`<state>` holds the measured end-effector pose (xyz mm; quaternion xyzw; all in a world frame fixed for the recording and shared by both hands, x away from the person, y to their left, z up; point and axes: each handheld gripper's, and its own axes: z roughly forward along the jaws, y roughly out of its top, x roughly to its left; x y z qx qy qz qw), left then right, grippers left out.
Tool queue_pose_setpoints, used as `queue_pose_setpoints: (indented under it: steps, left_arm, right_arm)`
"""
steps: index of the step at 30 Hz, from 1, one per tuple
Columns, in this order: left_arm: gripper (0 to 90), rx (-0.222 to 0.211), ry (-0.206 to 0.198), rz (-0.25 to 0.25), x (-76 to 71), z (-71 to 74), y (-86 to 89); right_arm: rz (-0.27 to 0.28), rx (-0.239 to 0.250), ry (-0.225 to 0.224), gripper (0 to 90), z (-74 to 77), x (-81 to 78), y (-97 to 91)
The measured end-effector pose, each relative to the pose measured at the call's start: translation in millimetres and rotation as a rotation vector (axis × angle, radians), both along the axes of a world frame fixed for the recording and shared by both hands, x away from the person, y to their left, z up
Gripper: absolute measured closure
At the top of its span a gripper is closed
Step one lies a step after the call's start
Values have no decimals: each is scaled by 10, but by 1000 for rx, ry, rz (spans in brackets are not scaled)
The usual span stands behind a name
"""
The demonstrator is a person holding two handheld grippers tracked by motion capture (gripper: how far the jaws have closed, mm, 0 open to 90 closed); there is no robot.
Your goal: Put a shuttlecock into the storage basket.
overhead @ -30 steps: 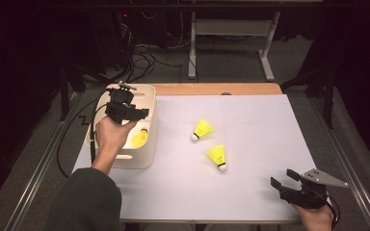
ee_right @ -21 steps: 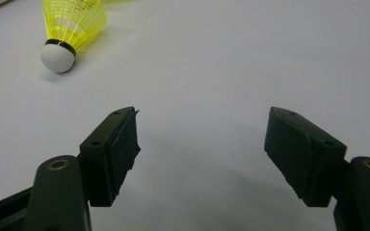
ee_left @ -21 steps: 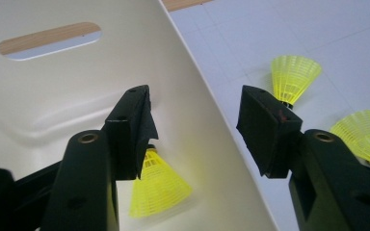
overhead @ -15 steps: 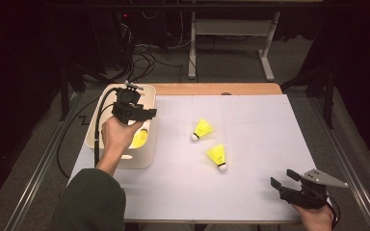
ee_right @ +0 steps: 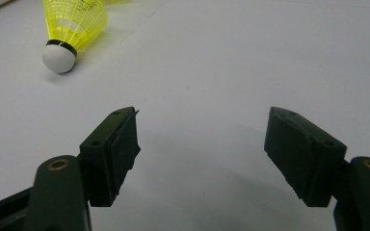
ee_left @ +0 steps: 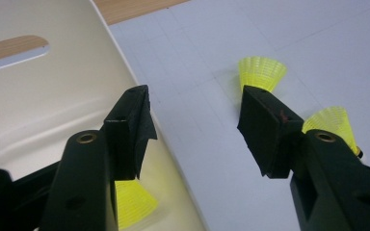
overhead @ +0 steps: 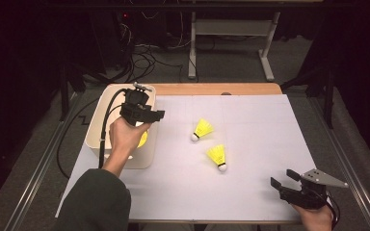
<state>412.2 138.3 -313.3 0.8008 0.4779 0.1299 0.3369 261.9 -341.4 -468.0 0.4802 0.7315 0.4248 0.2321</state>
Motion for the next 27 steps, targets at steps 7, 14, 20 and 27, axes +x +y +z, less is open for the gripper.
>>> queue_pose_setpoints:
  steps: [7, 14, 20, 27]
  left_arm:
    - [458, 0, 3, -20, 2, -30, -91]
    - [458, 0, -5, -37, -5, -57, -170]
    - [461, -3, -5, -54, -12, -74, -232]
    - [461, 1, -14, -64, -23, -87, -278]
  right_arm:
    - [0, 0, -1, 283, 0, 0, 1]
    - [1, 1, -1, 283, 1, -1, 0]
    - [1, 2, -1, 283, 1, -1, -1]
    - [1, 2, -1, 283, 1, -1, 0]
